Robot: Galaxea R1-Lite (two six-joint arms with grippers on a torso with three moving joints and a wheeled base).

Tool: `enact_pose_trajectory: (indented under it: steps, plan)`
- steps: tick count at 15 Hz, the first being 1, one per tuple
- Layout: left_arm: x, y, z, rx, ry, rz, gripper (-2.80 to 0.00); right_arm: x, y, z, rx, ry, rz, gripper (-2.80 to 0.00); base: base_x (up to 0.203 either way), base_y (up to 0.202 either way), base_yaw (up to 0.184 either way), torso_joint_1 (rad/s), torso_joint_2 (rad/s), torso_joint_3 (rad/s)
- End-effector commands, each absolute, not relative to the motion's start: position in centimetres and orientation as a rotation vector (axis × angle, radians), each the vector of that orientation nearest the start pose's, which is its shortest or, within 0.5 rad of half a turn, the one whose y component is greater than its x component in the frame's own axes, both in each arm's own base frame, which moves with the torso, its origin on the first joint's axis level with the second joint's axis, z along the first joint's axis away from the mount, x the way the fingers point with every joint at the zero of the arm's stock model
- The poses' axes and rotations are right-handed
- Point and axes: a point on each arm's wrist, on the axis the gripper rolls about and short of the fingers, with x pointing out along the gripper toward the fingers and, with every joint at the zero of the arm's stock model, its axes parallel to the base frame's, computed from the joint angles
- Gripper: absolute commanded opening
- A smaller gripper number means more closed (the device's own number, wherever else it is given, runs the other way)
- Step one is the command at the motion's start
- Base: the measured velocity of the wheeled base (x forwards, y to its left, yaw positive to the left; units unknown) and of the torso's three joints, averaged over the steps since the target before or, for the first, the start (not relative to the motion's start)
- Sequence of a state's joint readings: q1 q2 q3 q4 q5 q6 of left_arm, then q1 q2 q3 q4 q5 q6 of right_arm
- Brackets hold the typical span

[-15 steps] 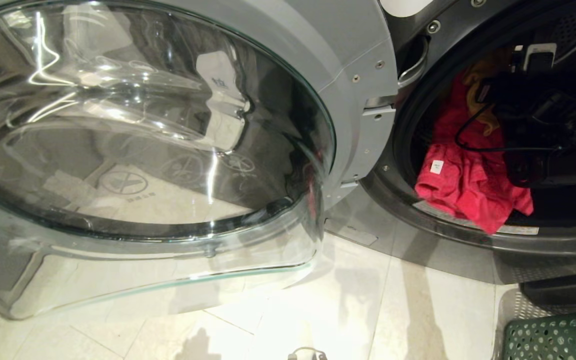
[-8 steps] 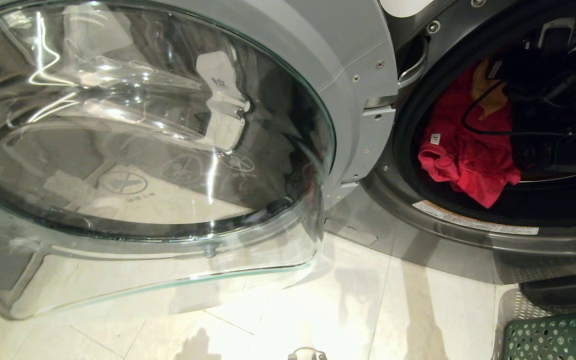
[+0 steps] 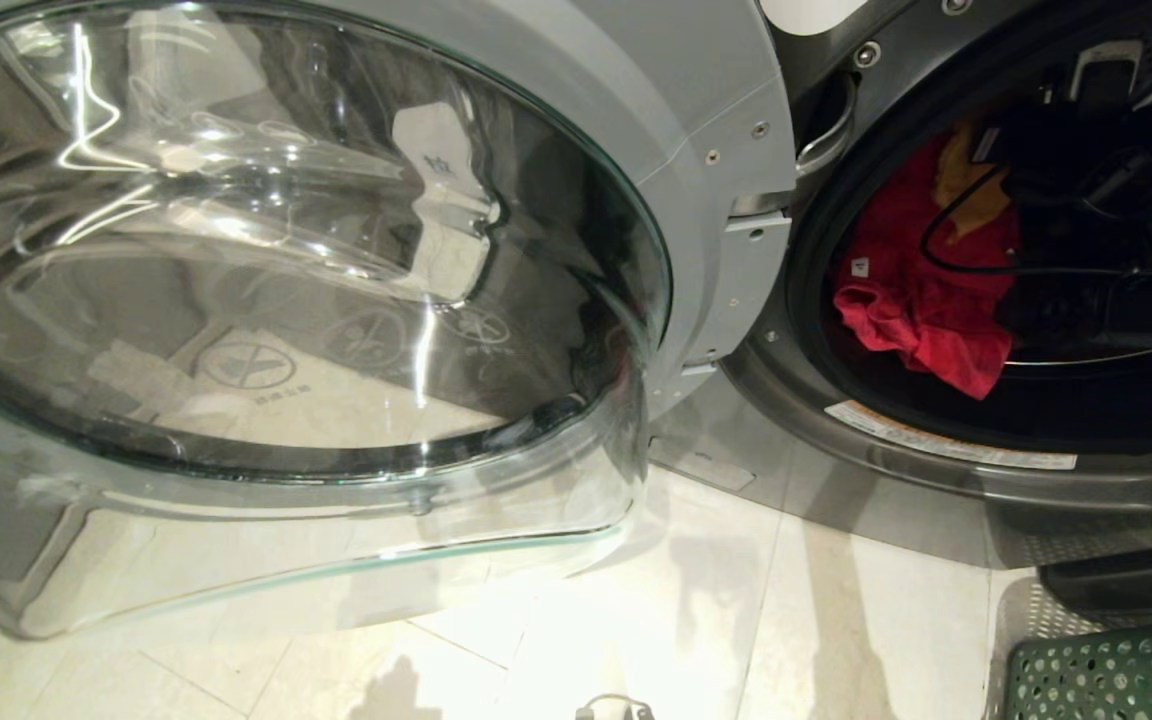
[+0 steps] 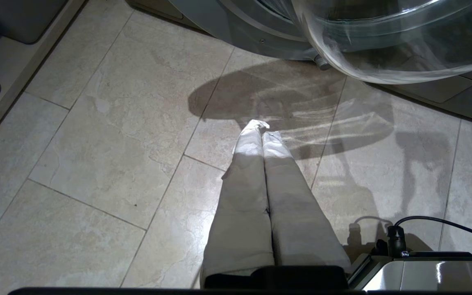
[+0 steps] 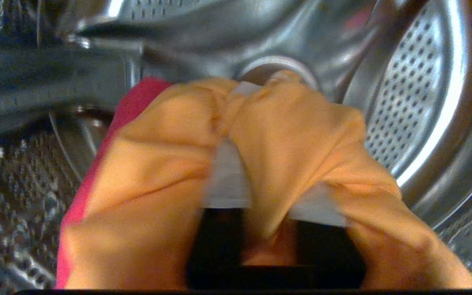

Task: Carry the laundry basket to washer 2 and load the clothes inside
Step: Place the clothes into the washing machine

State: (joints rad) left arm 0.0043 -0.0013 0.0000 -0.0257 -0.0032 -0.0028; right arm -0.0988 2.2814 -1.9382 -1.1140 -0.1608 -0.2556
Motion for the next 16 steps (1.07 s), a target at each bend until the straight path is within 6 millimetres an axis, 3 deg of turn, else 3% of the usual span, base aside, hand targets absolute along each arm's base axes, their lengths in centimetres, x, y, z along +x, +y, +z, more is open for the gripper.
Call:
enact_pose_trajectory:
  steps: [1, 4, 7, 13, 16]
  plan:
    - [-2.2, 0.0, 7.5, -0.003, -0.015, 0.002, -2.80, 46.5, -5.0, 29.7, -0.224, -0.707, -0.342, 0.00, 0.000, 0.000, 0.000, 0.000, 0.00, 0.000]
    - [-2.2, 0.0, 7.5, -0.005, -0.015, 0.001, -2.80, 47.6, -5.0, 27.9, -0.247, -0.667, -0.338, 0.00, 0.000, 0.000, 0.000, 0.000, 0.00, 0.000]
    - [-2.2, 0.0, 7.5, -0.003, -0.017, 0.000, -2.80, 47.3, -4.8, 28.0, -0.252, -0.652, -0.337, 0.00, 0.000, 0.000, 0.000, 0.000, 0.00, 0.000]
    - [-2.2, 0.0, 7.5, -0.003, -0.015, 0.000, -2.80, 43.6, -3.6, 24.5, -0.132, -0.232, -0.190, 0.00, 0.000, 0.000, 0.000, 0.000, 0.00, 0.000]
    - [-2.2, 0.0, 7.5, -0.003, -0.015, 0.000, -2.80, 41.7, -3.1, 25.5, -0.097, -0.186, -0.179, 0.00, 0.000, 0.000, 0.000, 0.000, 0.00, 0.000]
